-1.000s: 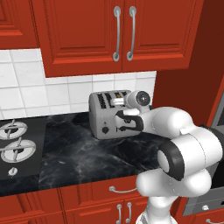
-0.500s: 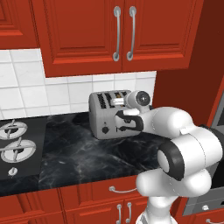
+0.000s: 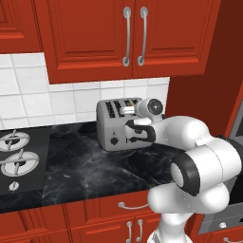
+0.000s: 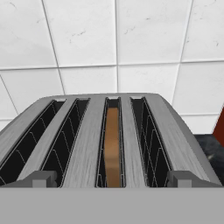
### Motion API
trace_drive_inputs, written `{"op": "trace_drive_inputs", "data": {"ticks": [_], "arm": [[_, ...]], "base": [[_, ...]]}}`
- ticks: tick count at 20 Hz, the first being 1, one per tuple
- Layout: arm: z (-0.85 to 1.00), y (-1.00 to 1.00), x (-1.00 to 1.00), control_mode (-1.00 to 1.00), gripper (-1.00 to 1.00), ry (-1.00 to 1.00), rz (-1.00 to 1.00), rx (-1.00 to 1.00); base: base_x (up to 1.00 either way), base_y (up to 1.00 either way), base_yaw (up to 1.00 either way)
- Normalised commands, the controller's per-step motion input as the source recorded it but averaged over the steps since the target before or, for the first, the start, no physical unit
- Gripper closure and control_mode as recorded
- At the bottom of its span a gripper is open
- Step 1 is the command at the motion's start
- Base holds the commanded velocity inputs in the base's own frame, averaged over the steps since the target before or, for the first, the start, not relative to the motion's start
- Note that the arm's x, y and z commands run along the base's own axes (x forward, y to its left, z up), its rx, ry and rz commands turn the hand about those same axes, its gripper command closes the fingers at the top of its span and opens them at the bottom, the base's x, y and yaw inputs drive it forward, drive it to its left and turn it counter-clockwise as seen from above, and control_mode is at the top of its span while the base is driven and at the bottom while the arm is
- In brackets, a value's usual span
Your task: Start the toaster. Once the lever pops up, take the bread to the plate on the dining counter.
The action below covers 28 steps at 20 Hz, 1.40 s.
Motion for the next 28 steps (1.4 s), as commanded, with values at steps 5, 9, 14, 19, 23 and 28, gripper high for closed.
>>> {"op": "trace_drive_inputs", "data": {"ticks": [5,9,14,19,23,28], "arm": [[0.0,0.0,0.0,-1.0,-1.0,0.0,0.0,0.0],[0.0,0.0,0.0,-1.0,-1.0,0.0,0.0,0.0],[0.0,0.0,0.0,-1.0,-1.0,0.0,0.0,0.0],[0.0,0.0,0.0,-1.0,-1.0,0.0,0.0,0.0],[0.0,0.0,0.0,-1.0,-1.0,0.0,0.0,0.0],[0.0,0.0,0.0,-1.0,-1.0,0.0,0.0,0.0]], "base": [[0.0,0.0,0.0],[0.0,0.0,0.0],[0.0,0.0,0.0],[0.0,0.0,0.0],[0.0,0.0,0.0],[0.0,0.0,0.0]]}}
